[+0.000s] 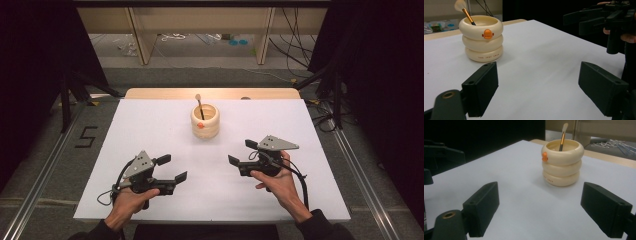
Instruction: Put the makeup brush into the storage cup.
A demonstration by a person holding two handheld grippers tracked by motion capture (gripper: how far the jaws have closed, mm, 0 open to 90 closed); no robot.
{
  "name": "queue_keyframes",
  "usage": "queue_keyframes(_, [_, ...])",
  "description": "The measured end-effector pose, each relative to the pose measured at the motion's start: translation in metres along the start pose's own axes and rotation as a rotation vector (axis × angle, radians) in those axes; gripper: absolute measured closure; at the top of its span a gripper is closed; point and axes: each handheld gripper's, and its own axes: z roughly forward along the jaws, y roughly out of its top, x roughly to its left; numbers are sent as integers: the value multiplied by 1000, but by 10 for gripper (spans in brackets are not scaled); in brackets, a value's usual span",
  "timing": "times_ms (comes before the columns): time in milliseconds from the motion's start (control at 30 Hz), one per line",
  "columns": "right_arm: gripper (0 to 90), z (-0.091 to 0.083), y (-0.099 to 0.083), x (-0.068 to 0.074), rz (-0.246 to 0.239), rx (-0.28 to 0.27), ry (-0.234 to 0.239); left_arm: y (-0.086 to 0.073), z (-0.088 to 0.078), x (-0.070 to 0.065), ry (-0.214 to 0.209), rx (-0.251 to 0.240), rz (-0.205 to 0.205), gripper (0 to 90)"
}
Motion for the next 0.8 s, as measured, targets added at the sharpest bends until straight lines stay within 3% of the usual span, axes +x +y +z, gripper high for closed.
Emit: queue_keyframes(800, [160, -18, -21, 6, 16, 20, -15, -1, 1, -1, -1, 1, -6, 159])
